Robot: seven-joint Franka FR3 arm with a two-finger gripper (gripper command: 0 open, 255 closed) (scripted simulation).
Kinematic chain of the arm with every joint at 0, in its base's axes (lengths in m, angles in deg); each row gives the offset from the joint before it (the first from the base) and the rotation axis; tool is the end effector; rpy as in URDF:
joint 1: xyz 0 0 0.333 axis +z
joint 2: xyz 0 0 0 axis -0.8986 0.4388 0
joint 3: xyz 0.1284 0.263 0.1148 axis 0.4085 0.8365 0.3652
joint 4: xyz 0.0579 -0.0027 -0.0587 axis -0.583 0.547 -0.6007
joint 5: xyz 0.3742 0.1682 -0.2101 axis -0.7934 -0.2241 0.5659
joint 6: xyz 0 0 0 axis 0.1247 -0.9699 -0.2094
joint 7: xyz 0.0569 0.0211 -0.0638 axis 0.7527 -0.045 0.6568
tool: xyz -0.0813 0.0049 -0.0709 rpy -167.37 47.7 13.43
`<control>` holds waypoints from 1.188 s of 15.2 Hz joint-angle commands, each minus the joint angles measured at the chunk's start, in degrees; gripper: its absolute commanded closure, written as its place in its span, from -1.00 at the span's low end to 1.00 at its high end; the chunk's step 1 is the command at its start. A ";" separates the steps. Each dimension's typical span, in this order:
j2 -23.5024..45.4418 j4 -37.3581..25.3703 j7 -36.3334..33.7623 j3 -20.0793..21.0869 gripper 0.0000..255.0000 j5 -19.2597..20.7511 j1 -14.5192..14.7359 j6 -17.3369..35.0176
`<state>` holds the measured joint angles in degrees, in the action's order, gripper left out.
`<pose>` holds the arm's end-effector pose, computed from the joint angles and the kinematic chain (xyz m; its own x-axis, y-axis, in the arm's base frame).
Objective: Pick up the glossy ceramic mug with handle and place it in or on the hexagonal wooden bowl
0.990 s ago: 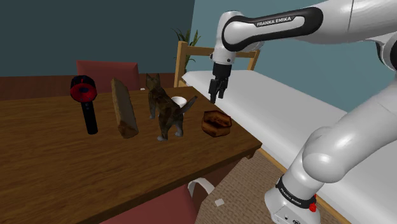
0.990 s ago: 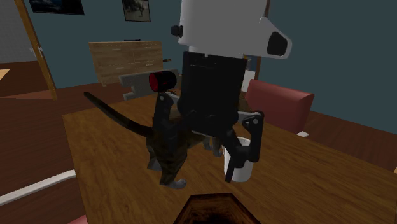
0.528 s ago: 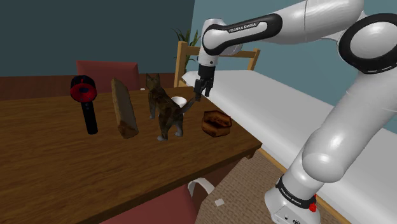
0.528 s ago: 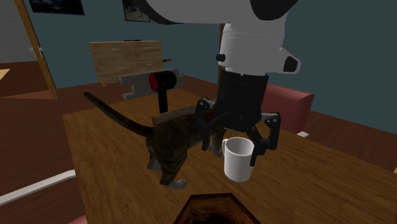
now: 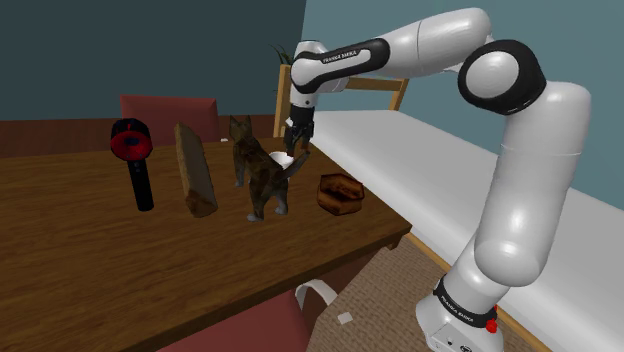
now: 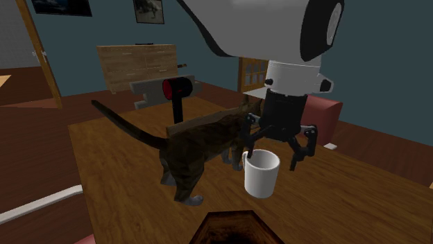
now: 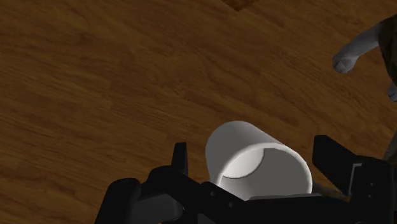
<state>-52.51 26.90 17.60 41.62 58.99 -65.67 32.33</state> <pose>0.6894 -0.0009 0.3781 0.9763 0.2008 -0.0808 0.1958 -0.9784 -0.0657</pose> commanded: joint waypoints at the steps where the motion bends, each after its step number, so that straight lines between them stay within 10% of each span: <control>1: 5.02 -6.10 0.21 -0.14 -1.00 0.24 -0.12 -0.77; 4: 11.23 -13.88 0.39 -0.28 -1.00 0.46 -0.20 -1.98; 18: 12.41 -9.78 0.44 -0.24 -1.00 0.42 -0.07 3.30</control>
<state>-40.10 17.11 18.05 41.38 59.41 -65.75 35.62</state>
